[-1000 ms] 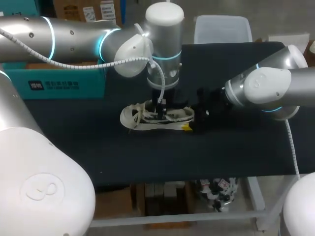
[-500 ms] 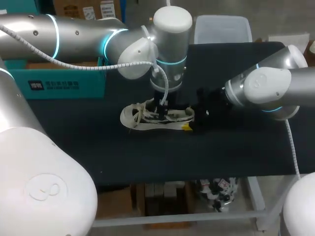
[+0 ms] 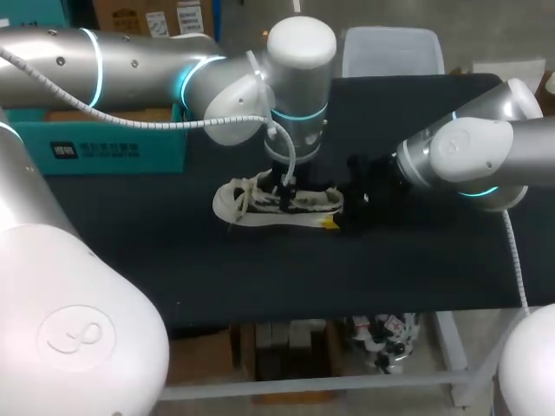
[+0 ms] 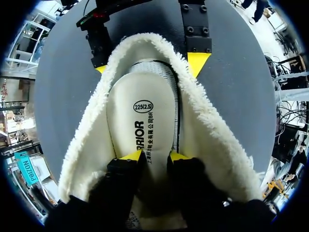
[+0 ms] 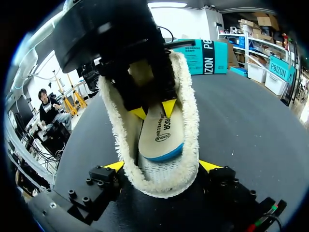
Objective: Open the shoe tongue, take the insole out of the shoe, put the insole back into the shoe, and pack the shoe into the shoebox
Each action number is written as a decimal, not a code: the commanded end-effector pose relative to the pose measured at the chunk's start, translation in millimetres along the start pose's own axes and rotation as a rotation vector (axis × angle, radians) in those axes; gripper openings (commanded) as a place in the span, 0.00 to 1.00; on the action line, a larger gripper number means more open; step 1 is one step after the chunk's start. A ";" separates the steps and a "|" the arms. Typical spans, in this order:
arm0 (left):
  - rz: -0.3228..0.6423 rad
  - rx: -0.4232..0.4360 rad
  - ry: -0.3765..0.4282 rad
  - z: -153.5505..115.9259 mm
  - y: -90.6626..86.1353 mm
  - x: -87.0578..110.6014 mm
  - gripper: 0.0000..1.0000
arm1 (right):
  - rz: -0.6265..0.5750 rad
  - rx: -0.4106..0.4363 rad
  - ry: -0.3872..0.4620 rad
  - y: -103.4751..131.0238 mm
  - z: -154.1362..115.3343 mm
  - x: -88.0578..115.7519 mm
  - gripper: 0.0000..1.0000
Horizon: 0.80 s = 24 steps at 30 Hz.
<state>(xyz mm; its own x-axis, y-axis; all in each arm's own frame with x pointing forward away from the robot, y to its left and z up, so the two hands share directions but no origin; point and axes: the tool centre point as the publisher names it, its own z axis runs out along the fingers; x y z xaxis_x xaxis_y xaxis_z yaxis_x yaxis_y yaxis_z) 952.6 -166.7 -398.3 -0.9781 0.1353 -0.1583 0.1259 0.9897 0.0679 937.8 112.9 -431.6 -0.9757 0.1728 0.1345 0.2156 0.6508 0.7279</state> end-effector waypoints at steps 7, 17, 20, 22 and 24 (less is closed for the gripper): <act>0.012 0.019 -0.033 102.0 2.9 -22.7 0.14 | -0.002 -0.002 0.007 -5.7 3.0 -0.3 0.00; 0.031 0.086 -0.035 81.5 4.6 -30.2 0.00 | -0.002 -0.002 0.007 -5.7 3.0 -0.3 0.00; 0.030 0.116 -0.024 69.7 4.4 -29.0 0.00 | -0.002 -0.002 0.007 -5.7 3.0 -0.3 0.00; 0.025 0.134 -0.023 60.7 3.7 -27.4 0.00 | -0.002 -0.002 0.007 -5.7 3.0 -0.3 0.00; 0.031 0.166 -0.015 49.3 2.3 -25.0 0.00 | -0.002 -0.002 0.007 -5.7 3.0 -0.3 0.00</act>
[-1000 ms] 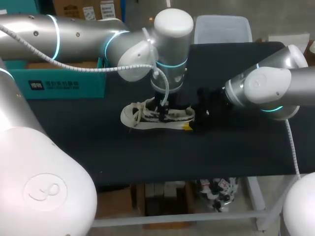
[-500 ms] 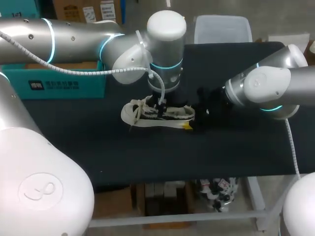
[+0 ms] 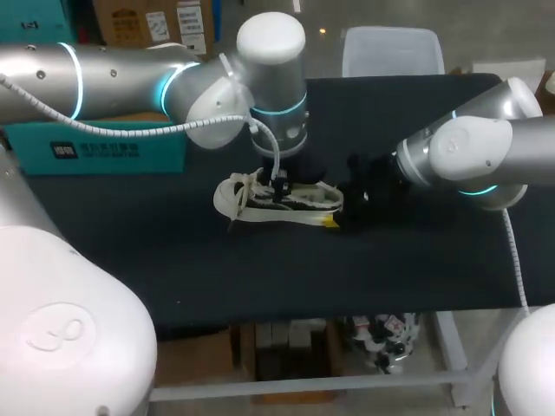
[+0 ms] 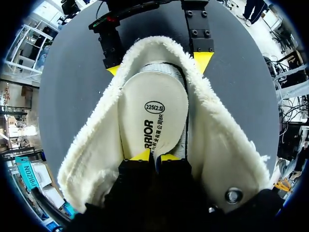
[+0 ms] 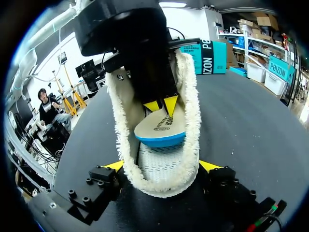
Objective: Open the shoe tongue, take the insole out of the shoe, put the insole back into the shoe, and pack the shoe into the shoebox
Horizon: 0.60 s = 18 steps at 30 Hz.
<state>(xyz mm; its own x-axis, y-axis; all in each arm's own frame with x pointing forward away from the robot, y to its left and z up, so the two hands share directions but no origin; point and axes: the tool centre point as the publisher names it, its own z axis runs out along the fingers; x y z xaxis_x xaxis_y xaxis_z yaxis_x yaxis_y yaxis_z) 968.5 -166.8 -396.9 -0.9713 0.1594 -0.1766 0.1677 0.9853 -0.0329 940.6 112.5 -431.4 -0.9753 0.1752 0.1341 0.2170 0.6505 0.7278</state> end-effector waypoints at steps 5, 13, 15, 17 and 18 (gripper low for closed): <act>0.014 0.128 0.005 15.7 -1.7 -3.5 0.00 | -0.003 -0.002 0.009 -6.2 3.4 2.5 0.00; 0.029 0.167 -0.013 -20.9 -17.7 8.6 0.00 | -0.003 -0.002 0.009 -6.2 3.4 2.5 0.00; 0.032 0.173 -0.017 -28.5 -20.8 10.4 0.00 | -0.003 -0.002 0.009 -6.2 3.4 2.5 0.00; 0.036 0.190 -0.011 -35.7 -22.9 10.7 0.00 | -0.003 -0.002 0.009 -6.2 3.4 2.5 0.00; 0.031 0.192 -0.011 -39.1 -23.6 10.4 0.00 | -0.003 -0.002 0.009 -6.2 3.4 2.5 0.00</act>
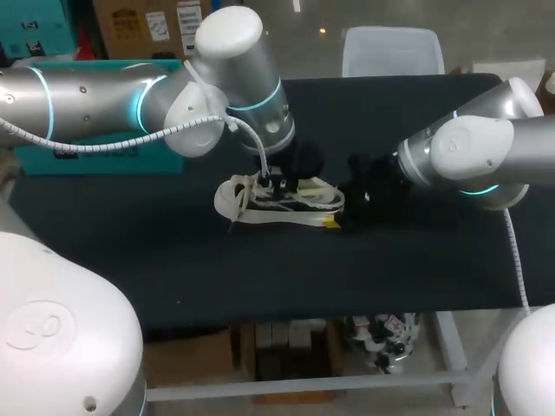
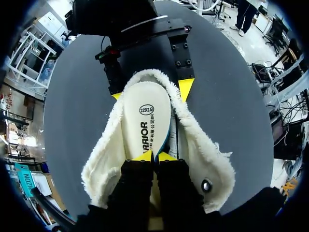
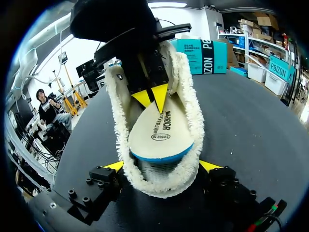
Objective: Open the shoe tongue, take the insole out of the shoe, put the insole back into the shoe, and pack the shoe into the shoebox
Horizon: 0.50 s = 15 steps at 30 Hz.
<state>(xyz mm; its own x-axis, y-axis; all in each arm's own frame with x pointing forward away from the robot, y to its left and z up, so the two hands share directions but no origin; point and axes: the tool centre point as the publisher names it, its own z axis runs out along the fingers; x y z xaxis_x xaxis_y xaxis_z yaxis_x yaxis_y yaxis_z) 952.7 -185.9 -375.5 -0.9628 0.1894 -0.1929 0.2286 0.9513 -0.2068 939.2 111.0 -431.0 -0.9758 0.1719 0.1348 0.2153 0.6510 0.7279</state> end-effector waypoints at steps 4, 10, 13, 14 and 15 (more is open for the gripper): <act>-0.010 0.017 -0.002 -25.6 -9.2 1.2 0.00 | -0.002 -0.002 0.006 -5.2 4.8 1.4 0.00; -0.023 0.078 0.026 -39.1 -13.0 -1.3 0.00 | -0.002 -0.002 0.006 -5.2 4.8 1.4 0.00; -0.008 0.111 0.041 -45.6 -14.6 0.2 0.00 | -0.002 -0.002 0.006 -5.2 4.8 1.4 0.00; -0.006 0.113 0.039 -47.2 -15.3 0.6 0.00 | -0.002 -0.002 0.006 -5.2 4.8 1.4 0.00; 0.002 0.122 0.041 -48.7 -16.1 1.1 0.00 | -0.002 -0.002 0.006 -5.2 4.8 1.4 0.00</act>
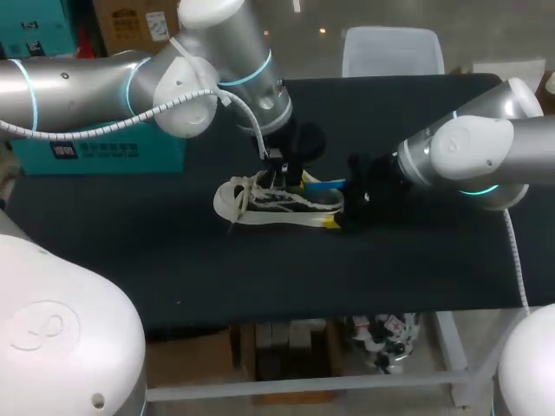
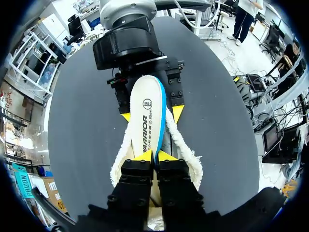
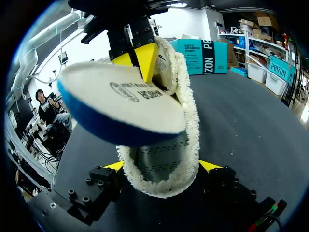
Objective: Open the shoe tongue, take the insole out of the shoe, put the insole back into the shoe, and pack the shoe into the shoebox
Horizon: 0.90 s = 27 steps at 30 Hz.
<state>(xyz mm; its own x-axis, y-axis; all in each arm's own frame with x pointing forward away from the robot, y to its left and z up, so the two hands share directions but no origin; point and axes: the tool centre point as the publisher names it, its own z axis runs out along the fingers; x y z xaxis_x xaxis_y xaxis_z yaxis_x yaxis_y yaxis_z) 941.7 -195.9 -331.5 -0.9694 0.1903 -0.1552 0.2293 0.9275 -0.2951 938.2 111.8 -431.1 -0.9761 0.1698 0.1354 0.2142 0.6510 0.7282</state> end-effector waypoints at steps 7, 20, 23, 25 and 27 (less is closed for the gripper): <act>0.043 0.112 0.030 -23.0 -0.4 3.0 0.00 | 0.000 -0.002 0.004 -5.4 4.3 0.3 0.00; 0.146 0.335 0.045 -79.5 -22.3 3.5 0.00 | 0.000 -0.002 0.004 -5.4 4.3 0.3 0.00; 0.175 0.382 0.042 -92.3 -30.3 7.8 0.00 | -0.006 -0.003 0.009 -4.6 0.1 2.1 0.31; 0.199 0.423 0.048 -101.4 -35.4 9.9 0.00 | -0.006 -0.004 0.011 -4.7 -3.6 3.9 1.00; 0.218 0.453 0.041 -111.4 -40.8 12.0 0.00 | -0.007 -0.003 0.014 -4.6 -8.2 5.5 1.00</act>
<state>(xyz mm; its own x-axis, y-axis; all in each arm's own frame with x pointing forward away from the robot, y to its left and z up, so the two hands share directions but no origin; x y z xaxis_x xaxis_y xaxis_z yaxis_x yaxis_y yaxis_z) 918.3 -204.3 -224.4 -0.8988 0.3864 -0.2068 0.4266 0.6631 -0.6151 934.7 110.9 -429.8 -0.9778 0.1592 0.1362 0.2078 0.6527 0.7286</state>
